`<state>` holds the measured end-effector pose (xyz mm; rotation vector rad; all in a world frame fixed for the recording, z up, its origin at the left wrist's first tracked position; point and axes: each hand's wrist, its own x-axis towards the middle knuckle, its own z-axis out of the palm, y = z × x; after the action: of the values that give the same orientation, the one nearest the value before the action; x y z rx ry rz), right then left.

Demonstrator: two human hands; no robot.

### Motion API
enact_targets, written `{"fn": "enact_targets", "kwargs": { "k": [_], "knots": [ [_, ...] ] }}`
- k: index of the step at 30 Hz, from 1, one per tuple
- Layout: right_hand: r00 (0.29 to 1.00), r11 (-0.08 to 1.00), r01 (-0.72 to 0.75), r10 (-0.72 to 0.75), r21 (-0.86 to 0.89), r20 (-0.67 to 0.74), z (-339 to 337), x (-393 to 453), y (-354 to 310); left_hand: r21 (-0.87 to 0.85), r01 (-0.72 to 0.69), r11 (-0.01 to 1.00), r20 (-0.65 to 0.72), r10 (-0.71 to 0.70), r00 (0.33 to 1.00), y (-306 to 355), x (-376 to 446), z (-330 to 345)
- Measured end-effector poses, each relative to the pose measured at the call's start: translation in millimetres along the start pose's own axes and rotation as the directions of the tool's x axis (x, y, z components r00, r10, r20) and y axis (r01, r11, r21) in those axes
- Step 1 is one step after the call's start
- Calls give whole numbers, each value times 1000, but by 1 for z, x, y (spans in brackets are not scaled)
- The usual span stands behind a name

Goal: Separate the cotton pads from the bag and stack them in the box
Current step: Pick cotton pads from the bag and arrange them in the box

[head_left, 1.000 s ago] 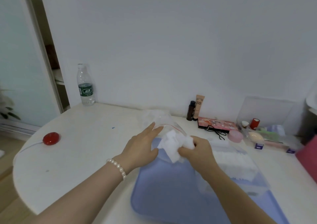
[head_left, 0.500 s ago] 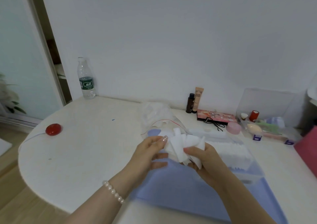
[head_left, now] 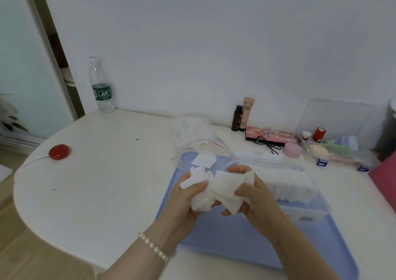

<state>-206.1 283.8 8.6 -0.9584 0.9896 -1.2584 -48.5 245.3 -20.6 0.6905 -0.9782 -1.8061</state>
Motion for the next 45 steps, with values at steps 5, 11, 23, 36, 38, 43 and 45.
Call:
{"fn": "enact_targets", "kwargs": {
  "k": [5, 11, 23, 36, 38, 43, 45],
  "knots": [
    [989, 977, 6, -37, -213, -141, 2, 5, 0, 35, 4, 999, -71, -1, 997, -11, 2, -3],
    [961, 959, 59, -129, -277, -243, -6, 6, -7, 77, -12, 997, -165, 25, 986, -12, 5, -4],
    [884, 966, 127, -213, -225, -415, -14, 12, -4, 301, 50, 952, -219, 18, 976, -25, 15, -1],
    [849, 950, 125, -253, -288, -465, -7, 7, -16, 251, -51, 967, -242, 113, 964, -13, 13, 8],
    [853, 952, 127, -248, -278, -459, -7, 8, -18, 400, -24, 916, -221, 122, 968, -17, 12, 9],
    [865, 938, 125, -262, -322, -428, -1, 10, -18, 867, -87, 491, -41, 245, 969, -26, 6, 9],
    [870, 939, 119, -255, -321, -423, 1, 10, -18, 916, -107, 388, -16, 300, 954, -23, 3, 7]
  ]
}}
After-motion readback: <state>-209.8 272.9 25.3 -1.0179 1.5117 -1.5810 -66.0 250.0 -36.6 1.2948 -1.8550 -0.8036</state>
